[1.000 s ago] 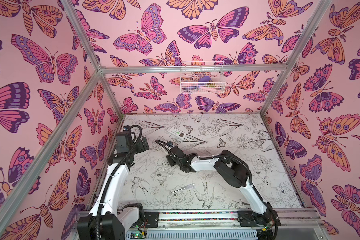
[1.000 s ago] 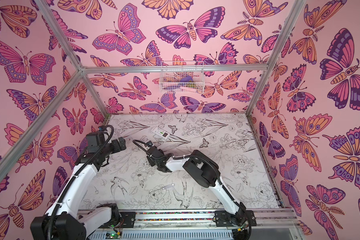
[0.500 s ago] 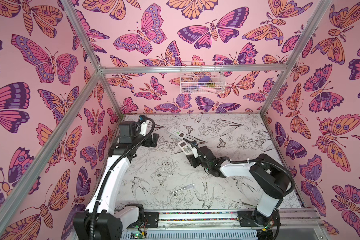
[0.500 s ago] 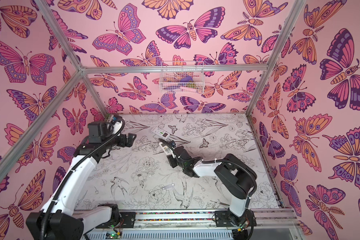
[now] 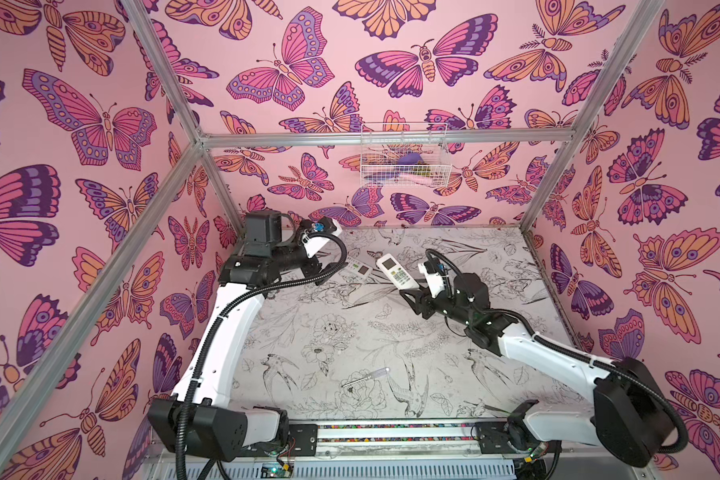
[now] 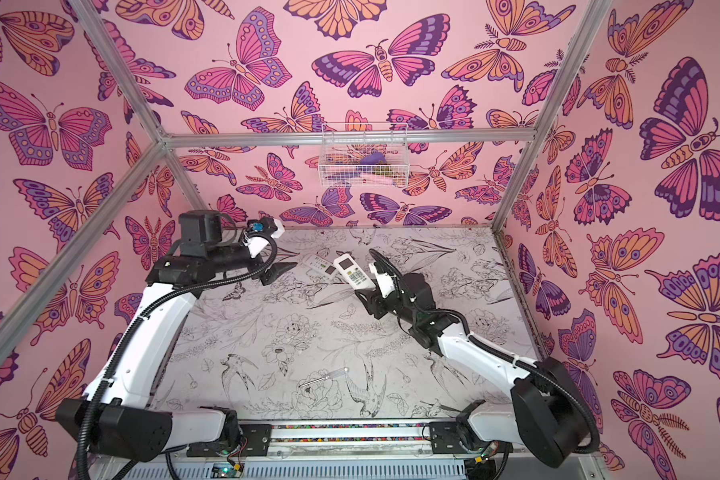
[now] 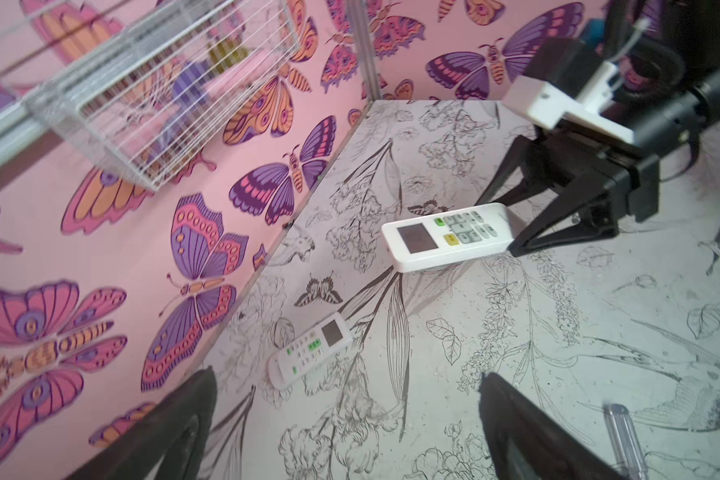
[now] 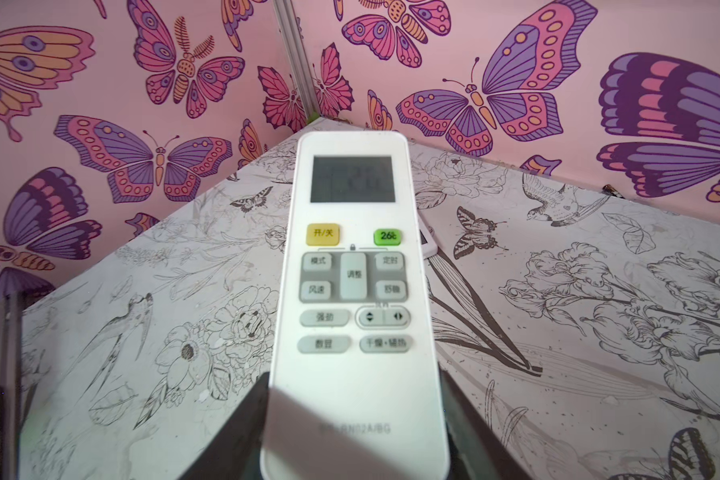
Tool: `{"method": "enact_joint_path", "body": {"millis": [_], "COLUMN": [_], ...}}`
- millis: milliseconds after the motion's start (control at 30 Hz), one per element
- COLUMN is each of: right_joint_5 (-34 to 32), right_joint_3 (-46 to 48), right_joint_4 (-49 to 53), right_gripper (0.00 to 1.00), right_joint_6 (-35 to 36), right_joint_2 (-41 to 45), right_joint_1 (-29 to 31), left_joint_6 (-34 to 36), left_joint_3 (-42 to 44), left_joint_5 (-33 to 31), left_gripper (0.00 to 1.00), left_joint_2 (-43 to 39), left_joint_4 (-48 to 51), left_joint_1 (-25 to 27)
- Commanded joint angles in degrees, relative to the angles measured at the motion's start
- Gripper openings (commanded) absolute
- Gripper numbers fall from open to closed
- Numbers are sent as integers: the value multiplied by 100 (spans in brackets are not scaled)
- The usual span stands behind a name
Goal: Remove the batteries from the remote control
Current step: 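Close the right gripper on the remote's lower end and lift it, then raise the remote toward the left gripper while the left gripper grasps its top end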
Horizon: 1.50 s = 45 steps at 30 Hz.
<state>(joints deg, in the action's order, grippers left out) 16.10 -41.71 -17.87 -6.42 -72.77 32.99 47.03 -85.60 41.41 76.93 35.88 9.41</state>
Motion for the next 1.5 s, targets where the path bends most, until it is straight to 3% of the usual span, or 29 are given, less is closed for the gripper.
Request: {"method": "enact_joint_path", "body": {"millis": [0, 133, 300, 500, 733, 1033, 1167, 1467], "right_joint_5": [973, 1626, 2421, 3137, 3891, 4171, 4253, 4306], "right_joint_3": [-183, -279, -604, -886, -924, -1206, -1232, -1308], "right_joint_4": [550, 635, 1031, 994, 165, 434, 337, 612], "right_gripper": [49, 48, 48, 46, 45, 43, 43, 43], "right_joint_6": [243, 36, 32, -186, -798, -699, -724, -549], "right_joint_2": [281, 519, 559, 467, 202, -41, -71, -95], "right_joint_1": [-253, -739, -1034, -1097, -1092, -886, -772, -627], "left_joint_6": [1614, 2736, 4710, 5688, 6055, 5985, 6061, 6077], "left_joint_3": [-369, -884, -1259, -1361, -1281, -1301, -1266, -1292], "left_joint_5": [588, 790, 863, 712, 750, 772, 733, 737], "left_gripper": [100, 100, 99, 97, 95, 77, 73, 43], "left_joint_2": [136, 357, 600, 808, 947, 1113, 1182, 1223], "left_joint_4": [404, 993, 2021, 2178, 2167, 2174, 2161, 2158], "left_joint_1": [200, 433, 663, 817, 911, 1128, 1168, 1240]}}
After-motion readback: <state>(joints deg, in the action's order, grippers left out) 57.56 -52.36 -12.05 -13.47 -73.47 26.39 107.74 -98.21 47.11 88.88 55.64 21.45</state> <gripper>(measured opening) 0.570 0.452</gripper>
